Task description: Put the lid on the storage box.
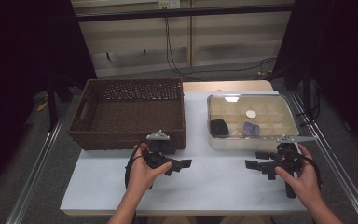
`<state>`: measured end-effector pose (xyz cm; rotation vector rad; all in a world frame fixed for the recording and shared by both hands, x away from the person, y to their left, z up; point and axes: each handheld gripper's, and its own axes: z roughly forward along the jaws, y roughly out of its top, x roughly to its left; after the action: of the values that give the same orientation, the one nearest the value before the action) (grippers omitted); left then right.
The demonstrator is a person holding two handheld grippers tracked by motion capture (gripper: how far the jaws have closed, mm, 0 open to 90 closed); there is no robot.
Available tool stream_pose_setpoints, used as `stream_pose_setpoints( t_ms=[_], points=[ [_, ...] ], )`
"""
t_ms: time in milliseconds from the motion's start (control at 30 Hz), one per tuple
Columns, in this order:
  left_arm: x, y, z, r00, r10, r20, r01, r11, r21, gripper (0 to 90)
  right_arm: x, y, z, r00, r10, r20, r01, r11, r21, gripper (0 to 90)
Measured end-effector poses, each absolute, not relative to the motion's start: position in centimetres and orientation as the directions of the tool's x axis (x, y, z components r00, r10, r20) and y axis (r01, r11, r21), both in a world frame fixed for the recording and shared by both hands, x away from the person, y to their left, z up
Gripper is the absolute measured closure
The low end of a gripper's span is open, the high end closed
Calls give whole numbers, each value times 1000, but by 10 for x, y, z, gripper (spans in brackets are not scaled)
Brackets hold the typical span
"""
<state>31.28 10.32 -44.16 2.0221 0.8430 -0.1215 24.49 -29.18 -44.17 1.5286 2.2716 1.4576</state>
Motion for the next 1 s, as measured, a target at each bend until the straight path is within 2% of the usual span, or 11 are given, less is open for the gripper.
stream_pose_setpoints(
  t_ms=[767,1000],
  points=[
    [308,123,-463,790,506,-346,569,-394,722,57,243,-284,-458,-524,759,386,693,117,711,173],
    [306,126,-469,806,507,-306,543,-429,722,49,242,-281,-465,-529,766,364,694,144,706,170]
  ],
)
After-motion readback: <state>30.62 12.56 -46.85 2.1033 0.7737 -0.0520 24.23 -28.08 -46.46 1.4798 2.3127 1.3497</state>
